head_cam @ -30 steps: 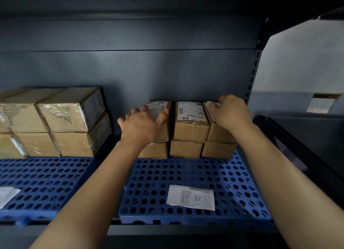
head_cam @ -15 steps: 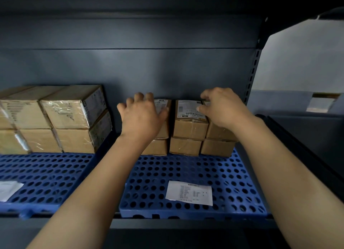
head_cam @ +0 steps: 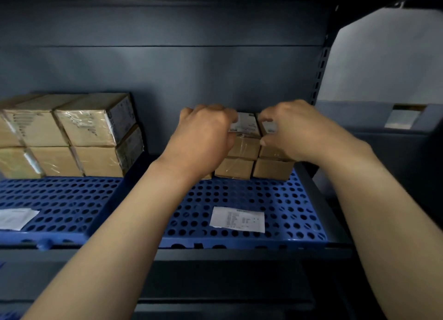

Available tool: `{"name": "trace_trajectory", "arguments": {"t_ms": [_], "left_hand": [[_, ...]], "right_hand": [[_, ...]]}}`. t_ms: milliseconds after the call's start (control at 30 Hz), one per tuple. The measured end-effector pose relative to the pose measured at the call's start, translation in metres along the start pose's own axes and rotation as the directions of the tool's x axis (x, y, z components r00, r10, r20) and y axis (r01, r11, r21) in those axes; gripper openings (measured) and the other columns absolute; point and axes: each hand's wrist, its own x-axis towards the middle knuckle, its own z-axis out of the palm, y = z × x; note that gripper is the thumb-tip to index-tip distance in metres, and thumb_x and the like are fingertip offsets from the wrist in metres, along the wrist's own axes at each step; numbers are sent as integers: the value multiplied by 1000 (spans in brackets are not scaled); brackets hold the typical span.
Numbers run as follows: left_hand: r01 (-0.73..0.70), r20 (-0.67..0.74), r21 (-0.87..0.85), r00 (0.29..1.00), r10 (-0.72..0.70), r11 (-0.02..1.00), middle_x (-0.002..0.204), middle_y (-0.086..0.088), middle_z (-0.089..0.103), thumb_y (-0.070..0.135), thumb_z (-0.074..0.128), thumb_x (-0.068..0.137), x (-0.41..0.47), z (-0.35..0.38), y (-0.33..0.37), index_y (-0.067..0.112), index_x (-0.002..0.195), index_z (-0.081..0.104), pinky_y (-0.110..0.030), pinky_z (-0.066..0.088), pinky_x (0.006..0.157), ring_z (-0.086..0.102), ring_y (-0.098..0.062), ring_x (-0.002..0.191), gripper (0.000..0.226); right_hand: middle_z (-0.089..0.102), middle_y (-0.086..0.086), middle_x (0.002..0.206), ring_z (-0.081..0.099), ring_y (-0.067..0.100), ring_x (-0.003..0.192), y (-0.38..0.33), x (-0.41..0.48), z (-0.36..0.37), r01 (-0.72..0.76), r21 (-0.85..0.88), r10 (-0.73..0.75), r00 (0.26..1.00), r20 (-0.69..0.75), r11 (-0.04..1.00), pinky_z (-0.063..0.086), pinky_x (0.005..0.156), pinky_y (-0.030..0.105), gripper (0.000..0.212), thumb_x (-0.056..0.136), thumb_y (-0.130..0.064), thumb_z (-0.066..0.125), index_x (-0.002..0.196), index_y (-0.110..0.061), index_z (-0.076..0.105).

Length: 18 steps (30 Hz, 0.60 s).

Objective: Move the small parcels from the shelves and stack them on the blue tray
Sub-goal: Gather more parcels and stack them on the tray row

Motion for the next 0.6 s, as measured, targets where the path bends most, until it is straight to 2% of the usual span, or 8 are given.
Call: {"name": "trace_trajectory", "arguments": {"t_ms": [167, 233, 333, 467, 600], "left_hand": [[-167, 63, -10, 984, 167, 986, 117, -8, 59, 19, 50, 91, -7, -5, 16, 15, 116, 57, -36, 33, 92, 49, -28, 111, 27], [-252, 109, 7, 962, 250, 968, 118, -8, 58, 19, 50, 91, -13, -7, 21, 16, 116, 56, -36, 32, 91, 48, -29, 111, 27], [-387, 143, -6, 912, 384, 922, 111, -6, 59, 16, 52, 89, -31, -10, 23, 17, 106, 55, -37, 31, 87, 49, -29, 107, 17], [-543, 156, -102, 819, 552, 834, 108, -3, 58, 19, 52, 90, -65, -14, 25, 21, 105, 53, -38, 33, 87, 49, -27, 108, 15], [-709, 82, -206, 674, 734, 675, 111, -1, 57, 25, 48, 92, -99, -20, 47, 21, 113, 51, -36, 32, 82, 50, -26, 106, 21]], "right_hand": [[59, 12, 122, 54, 30, 110, -7, -31, -6, -193, -122, 201, 978, 59, 974, 46, 92, 36, 37, 90, -25, 59, 125, -13, 56], [61, 10, 117, 57, 29, 106, -15, -47, -3, -266, -185, 282, 957, 67, 946, 45, 85, 31, 34, 90, -21, 58, 123, -16, 57], [66, 7, 104, 62, 28, 95, -34, -77, 6, -344, -272, 360, 933, 8, 899, 37, 74, 27, 29, 85, -16, 60, 114, -18, 63], [65, 7, 106, 60, 29, 99, -71, -123, 9, -500, -248, 521, 853, 23, 830, 30, 73, 28, 23, 88, -22, 59, 111, -18, 61], [64, 6, 113, 59, 29, 105, -97, -188, 10, -649, -272, 681, 732, 33, 710, 37, 79, 32, 31, 90, -23, 58, 121, -18, 57]]}}
